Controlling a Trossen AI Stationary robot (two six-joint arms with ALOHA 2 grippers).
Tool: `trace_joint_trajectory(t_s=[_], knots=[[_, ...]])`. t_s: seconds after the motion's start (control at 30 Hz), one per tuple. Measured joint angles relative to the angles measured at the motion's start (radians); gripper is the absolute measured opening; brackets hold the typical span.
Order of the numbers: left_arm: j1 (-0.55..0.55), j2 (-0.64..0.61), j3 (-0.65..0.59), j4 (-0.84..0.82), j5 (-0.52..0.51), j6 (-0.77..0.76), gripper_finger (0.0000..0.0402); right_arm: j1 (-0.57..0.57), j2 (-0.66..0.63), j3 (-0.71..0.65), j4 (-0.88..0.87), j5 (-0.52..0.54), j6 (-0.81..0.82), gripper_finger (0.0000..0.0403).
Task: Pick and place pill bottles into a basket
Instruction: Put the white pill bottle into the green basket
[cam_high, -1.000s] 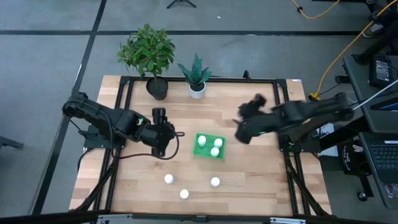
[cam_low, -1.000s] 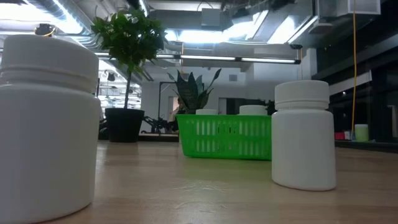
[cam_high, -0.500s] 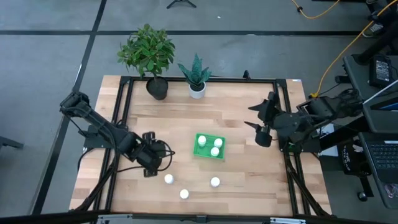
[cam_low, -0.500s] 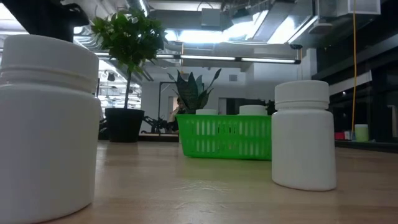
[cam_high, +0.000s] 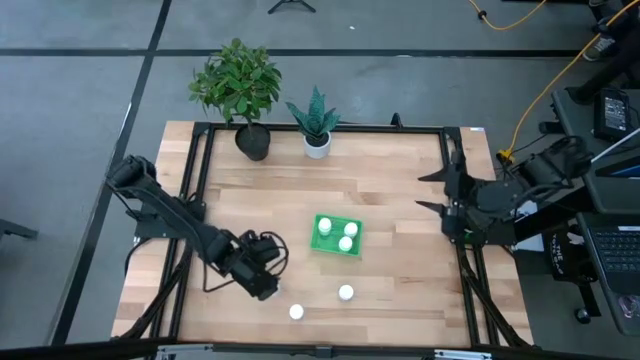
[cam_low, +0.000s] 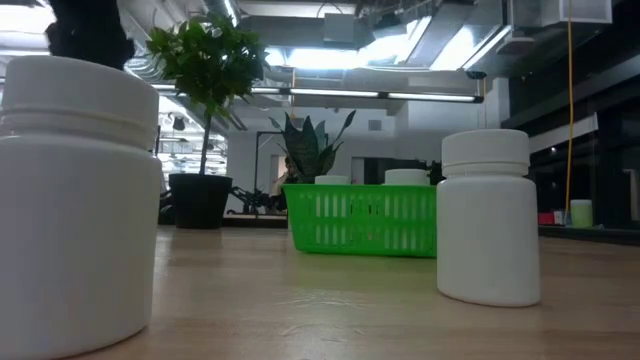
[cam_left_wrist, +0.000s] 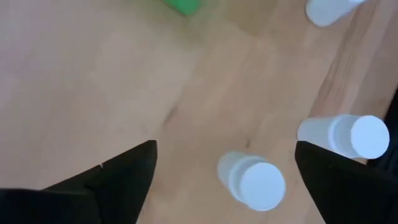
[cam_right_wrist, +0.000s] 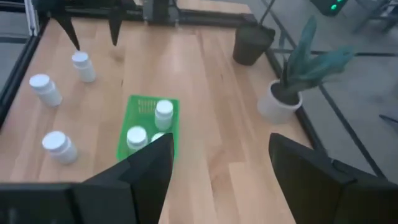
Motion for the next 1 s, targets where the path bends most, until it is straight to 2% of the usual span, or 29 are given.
trace_joint_trajectory(t_s=[0.2,0.37,0.57,0.77,1.0], knots=[[-0.016,0.073,0.000,0.075,0.014,-0.156,0.0377,0.016,-0.214,-0.283,0.153,-0.056,0.021,0.0264],[-0.033,0.114,0.041,0.100,0.050,-0.219,0.0377,0.015,-0.364,-0.415,0.265,-0.109,0.023,0.0264],[-0.047,0.152,0.070,0.083,0.058,-0.254,0.0377,0.015,-0.431,-0.436,0.293,-0.122,-0.014,0.0264],[-0.077,0.190,0.070,0.045,0.085,-0.319,0.0377,0.015,-0.426,-0.436,0.335,-0.122,-0.065,0.0264],[-0.092,0.216,0.069,0.025,0.076,-0.319,0.0377,0.015,-0.423,-0.436,0.371,-0.122,-0.089,0.0264]])
